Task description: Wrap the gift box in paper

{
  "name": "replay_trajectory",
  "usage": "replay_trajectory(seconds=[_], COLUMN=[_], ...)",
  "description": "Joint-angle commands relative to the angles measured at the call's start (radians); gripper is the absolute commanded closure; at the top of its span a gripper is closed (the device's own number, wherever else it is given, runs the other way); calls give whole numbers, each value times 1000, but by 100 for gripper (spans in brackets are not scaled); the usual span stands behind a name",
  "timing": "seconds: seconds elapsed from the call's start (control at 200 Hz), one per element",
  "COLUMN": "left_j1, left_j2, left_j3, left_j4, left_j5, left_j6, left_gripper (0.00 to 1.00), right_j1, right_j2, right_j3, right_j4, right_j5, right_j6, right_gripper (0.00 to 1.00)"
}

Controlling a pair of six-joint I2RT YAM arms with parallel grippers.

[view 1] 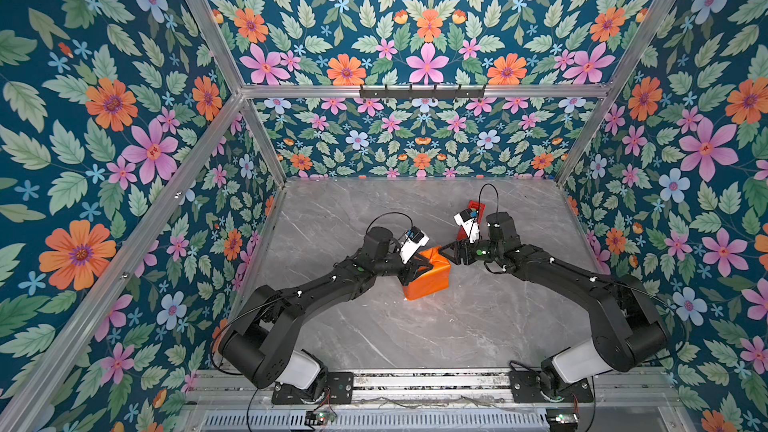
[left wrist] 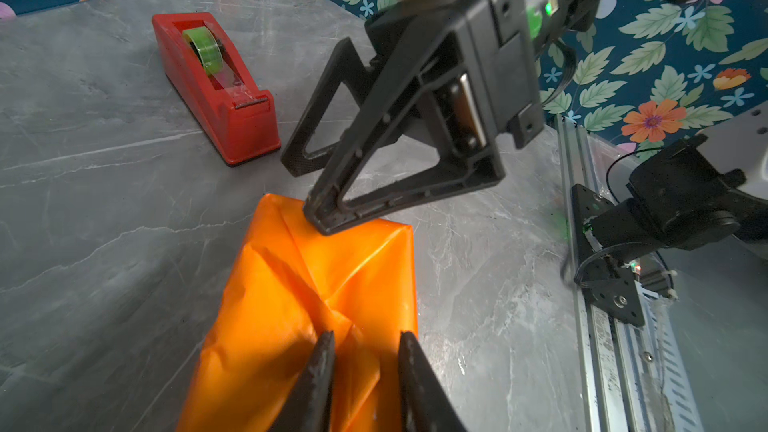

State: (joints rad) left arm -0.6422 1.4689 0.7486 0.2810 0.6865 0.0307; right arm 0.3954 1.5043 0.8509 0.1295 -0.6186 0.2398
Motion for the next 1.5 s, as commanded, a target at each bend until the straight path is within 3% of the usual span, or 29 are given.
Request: replay_trajectory(seconds=[0.0, 0.355, 0.705, 0.9, 1.005, 1.14, 1.33, 1.495], left_j1=[-1, -2, -13, -13, -10, -5, -5, -5], left_j2=[5, -6, -35, -109, -154, -140, -99, -71], left_j3=[-9, -18, -20, -35, -67, -50, -12, -10], left_j4=[-107, -105, -83, 2, 61, -11, -128, -162], left_j5=[2, -13, -44, -125, -253, -383, -457, -402], left_j6=[16, 24, 2, -96, -190, -286, -337, -329], left_gripper=[67, 52, 40, 31, 24, 20, 17, 16], right_j1=[4, 85, 93, 94, 95, 94, 95, 95], right_j2=[-11, 108, 93, 86, 88, 83, 83, 78], right_j3=[10, 106, -10, -75, -95, -104, -104, -101], right_j4=[4, -39, -10, 52, 83, 87, 94, 93], right_j5=[-4, 81, 105, 99, 88, 88, 85, 80], right_j6=[100, 220, 248, 246, 250, 244, 242, 245], right_gripper=[30, 29, 32, 33, 33, 34, 34, 33])
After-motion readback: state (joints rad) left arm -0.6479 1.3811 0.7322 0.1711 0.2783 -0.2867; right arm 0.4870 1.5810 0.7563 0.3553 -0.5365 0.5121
